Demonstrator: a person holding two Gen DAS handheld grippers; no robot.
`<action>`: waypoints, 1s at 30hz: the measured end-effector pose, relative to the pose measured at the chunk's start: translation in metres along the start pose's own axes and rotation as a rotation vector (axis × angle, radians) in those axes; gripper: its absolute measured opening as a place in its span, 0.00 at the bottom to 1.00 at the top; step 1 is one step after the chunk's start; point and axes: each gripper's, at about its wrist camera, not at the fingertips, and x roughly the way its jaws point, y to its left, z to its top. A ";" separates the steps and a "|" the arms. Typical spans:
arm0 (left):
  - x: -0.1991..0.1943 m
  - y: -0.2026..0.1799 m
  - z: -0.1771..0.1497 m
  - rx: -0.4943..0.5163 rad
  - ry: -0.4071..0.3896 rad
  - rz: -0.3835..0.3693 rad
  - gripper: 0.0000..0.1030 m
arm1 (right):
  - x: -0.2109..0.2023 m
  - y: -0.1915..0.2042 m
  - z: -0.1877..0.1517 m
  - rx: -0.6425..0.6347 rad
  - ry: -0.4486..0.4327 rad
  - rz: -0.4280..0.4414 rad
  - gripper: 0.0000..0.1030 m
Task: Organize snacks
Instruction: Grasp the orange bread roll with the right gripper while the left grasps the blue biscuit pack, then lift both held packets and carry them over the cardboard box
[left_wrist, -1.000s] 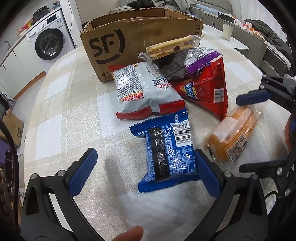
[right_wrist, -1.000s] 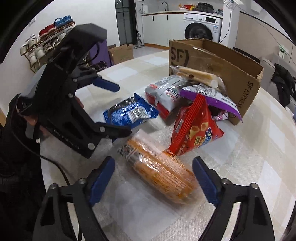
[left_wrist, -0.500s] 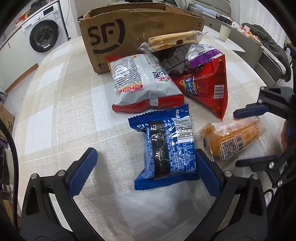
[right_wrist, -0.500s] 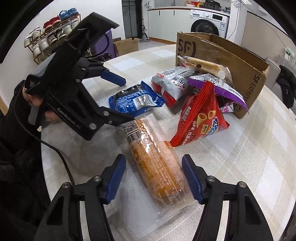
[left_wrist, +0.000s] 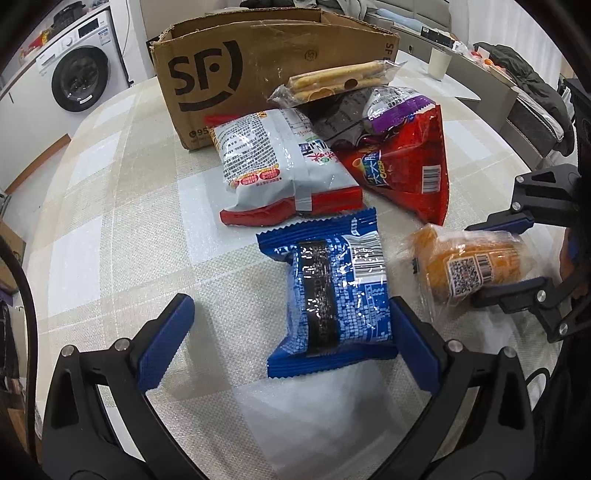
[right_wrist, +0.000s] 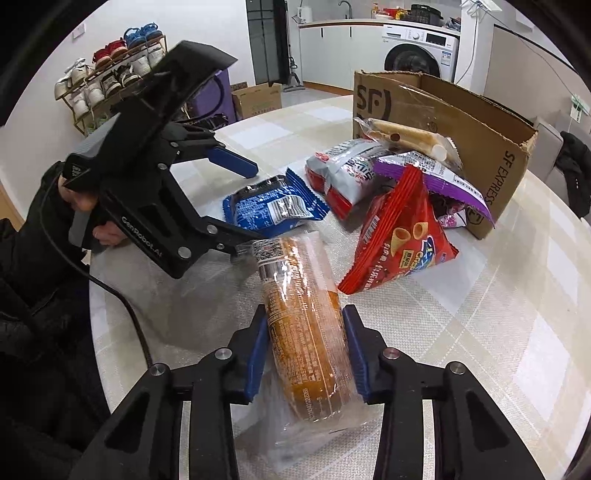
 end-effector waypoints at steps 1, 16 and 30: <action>-0.001 -0.003 -0.002 -0.001 -0.002 0.000 0.99 | -0.002 0.000 0.001 0.001 -0.014 0.009 0.37; -0.015 -0.023 -0.007 0.060 -0.060 -0.050 0.44 | -0.048 -0.009 0.008 0.050 -0.210 0.019 0.37; -0.041 -0.035 -0.006 0.076 -0.136 -0.091 0.40 | -0.069 -0.025 0.011 0.121 -0.337 -0.007 0.37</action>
